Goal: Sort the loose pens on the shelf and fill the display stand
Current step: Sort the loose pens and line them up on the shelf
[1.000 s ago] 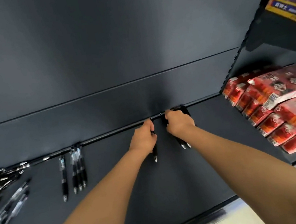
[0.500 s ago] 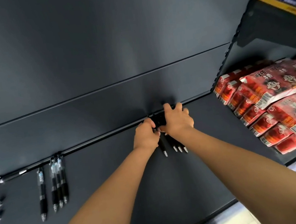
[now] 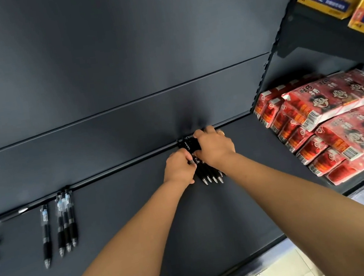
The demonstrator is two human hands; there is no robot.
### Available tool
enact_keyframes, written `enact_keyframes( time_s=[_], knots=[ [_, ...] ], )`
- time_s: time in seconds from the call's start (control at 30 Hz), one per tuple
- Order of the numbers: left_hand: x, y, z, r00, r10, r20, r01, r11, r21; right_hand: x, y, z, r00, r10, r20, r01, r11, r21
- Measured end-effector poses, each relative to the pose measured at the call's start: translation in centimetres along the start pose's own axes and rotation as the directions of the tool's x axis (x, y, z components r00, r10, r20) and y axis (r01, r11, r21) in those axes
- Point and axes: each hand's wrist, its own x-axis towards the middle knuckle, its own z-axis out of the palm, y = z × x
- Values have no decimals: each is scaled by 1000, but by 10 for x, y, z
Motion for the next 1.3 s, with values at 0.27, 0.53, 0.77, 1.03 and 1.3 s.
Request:
enact_keyframes(
  time_s=[0.27, 0.53, 0.77, 1.03, 1.3],
  knots=[
    [-24, -12, -26, 998, 48, -51, -44, 997, 70, -21, -28, -3, 994, -87, -59, 82, 993, -81],
    [-74, -37, -89, 972, 166, -167, -103, 938, 332, -65, -88, -2, 963, -221, -156, 187, 960, -208],
    [-152, -104, -163, 935, 226, -273, -82, 888, 453, -132, -187, 20, 936, -312, -164, 277, 939, -203],
    [-227, -190, -246, 895, 199, -400, 31, 866, 499, -189, -312, 56, 874, -469, -128, 442, 876, -191],
    [-249, -257, -309, 867, 44, -497, 196, 886, 421, -188, -392, 82, 818, -575, -29, 555, 802, -220]
  ],
)
